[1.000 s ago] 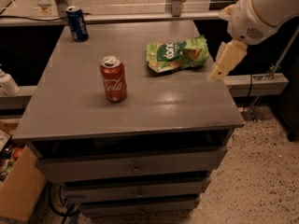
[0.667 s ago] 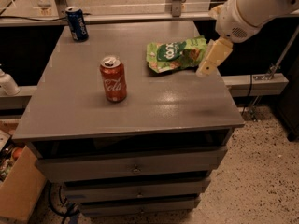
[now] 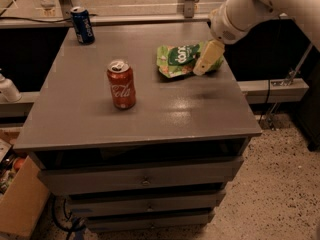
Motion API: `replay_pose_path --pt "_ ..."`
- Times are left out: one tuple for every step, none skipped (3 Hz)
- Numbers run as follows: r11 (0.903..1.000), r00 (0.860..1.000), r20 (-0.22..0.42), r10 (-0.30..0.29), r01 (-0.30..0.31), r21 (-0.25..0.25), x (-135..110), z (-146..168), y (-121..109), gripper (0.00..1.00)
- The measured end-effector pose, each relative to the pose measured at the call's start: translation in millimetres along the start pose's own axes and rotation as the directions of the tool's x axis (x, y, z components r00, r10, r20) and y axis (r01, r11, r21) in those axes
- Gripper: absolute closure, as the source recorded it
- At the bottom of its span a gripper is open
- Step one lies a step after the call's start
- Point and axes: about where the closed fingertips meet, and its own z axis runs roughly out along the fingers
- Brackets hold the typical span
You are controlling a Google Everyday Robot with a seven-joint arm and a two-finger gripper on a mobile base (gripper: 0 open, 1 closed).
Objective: Pick green rice chip bag
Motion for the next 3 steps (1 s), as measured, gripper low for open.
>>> replay_pose_path --pt "0.9999 1.0 -0.022 0.013 -0.013 0.008 0.0 34.3 -22.5 0.0" --pt "0.9996 0.998 -0.062 0.025 -0.024 0.013 5.8 58.9 -38.6 0.0" --pt "0.9996 0.995 -0.095 0.023 -0.021 0.018 13.4 69.6 -47.1 0.18"
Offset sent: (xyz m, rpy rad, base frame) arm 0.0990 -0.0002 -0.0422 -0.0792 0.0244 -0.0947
